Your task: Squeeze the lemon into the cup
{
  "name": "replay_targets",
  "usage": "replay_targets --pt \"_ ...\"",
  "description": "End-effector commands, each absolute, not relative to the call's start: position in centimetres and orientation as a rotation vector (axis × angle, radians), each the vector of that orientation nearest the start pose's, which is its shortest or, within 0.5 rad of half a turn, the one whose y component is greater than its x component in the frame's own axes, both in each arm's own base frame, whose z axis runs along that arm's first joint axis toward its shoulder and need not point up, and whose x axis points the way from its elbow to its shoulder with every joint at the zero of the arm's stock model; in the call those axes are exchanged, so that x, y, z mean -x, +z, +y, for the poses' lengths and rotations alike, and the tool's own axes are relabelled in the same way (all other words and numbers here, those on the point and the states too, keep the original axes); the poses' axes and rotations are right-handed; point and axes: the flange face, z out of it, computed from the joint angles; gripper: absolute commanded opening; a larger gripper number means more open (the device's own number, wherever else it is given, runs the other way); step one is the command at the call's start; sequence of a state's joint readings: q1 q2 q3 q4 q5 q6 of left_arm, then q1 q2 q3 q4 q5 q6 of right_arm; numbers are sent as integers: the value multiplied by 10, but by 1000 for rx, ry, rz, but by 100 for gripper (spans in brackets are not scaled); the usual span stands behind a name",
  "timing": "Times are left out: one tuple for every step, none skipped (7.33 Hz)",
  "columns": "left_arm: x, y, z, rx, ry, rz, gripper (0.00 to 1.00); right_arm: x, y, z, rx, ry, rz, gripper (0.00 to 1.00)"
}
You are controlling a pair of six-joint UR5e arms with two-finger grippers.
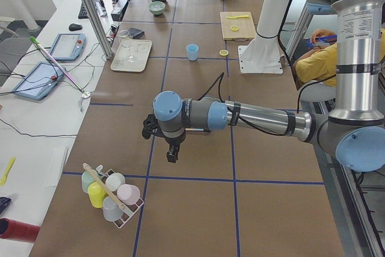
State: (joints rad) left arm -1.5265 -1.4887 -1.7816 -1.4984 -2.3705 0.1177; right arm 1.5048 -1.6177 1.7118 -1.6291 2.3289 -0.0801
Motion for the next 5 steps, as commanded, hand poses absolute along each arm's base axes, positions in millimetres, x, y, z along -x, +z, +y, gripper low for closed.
replay_targets --pt "43 613 -459 -63 166 790 100 -34 613 -475 -51 -158 -754 100" --pt "50 606 -458 -73 154 788 100 -34 617 -466 -42 -155 -760 100" --pt "50 612 -460 -64 148 790 100 -34 605 -461 -60 -162 -761 100" --pt "50 621 -461 -55 146 792 100 -34 607 -447 -49 -156 -773 100" --pt "50 615 -464 -63 150 790 100 -33 609 -444 -43 -155 -795 100"
